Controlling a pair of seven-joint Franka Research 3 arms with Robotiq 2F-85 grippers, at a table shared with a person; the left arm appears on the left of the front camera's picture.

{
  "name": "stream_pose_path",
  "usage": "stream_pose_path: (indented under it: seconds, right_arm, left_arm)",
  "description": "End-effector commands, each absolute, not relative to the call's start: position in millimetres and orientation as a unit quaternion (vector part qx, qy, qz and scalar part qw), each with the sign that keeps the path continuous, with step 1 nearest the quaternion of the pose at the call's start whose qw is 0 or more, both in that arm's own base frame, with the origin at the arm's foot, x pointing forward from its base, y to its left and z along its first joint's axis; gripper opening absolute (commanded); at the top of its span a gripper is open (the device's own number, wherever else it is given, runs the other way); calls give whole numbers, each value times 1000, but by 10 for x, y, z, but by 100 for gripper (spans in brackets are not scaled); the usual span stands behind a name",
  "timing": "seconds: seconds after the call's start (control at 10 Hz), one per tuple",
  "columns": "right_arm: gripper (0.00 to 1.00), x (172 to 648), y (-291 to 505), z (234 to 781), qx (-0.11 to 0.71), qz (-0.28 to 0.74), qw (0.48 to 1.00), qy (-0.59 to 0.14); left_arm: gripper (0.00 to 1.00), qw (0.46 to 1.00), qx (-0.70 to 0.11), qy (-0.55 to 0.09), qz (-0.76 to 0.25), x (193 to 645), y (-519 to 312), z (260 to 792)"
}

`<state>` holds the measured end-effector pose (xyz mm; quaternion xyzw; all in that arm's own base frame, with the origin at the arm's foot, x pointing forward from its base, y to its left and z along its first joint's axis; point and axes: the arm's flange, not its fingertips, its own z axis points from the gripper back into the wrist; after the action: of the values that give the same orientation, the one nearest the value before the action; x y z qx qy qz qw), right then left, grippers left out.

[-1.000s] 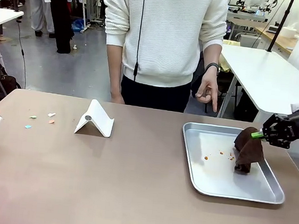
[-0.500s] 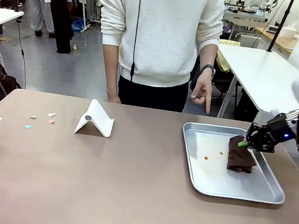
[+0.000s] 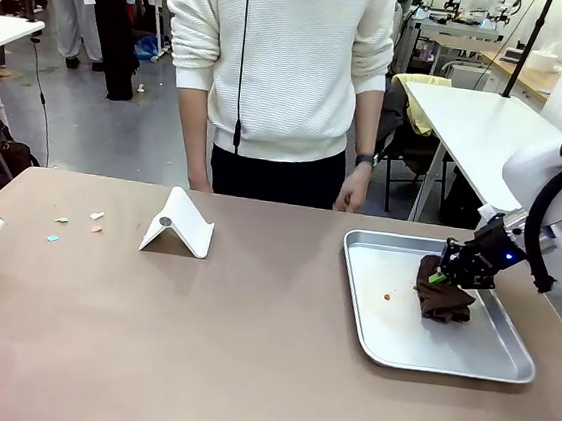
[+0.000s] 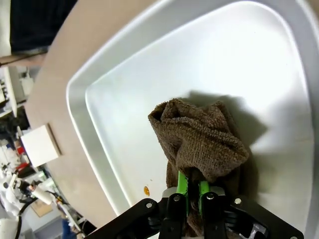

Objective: Clean the surface of the table.
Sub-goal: If a person points to the right, clean the right side of the table with your right hand, and if they point to the left, clean the left side with your left hand.

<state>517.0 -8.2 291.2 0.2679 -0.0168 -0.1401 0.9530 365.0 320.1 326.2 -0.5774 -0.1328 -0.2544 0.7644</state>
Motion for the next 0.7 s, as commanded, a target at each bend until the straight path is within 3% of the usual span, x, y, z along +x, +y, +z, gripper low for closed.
stream_pose_path:
  seconds: [0.0, 0.6]
  right_arm:
    - [9, 5190, 100, 2871, 251, -129, 959, 1]
    - [9, 5005, 829, 2844, 260, -19, 965, 40]
  left_arm:
    - [0, 767, -576, -127, -253, 3600, 3158, 3306]
    - [0, 767, -576, -127, -253, 3600, 3158, 3306]
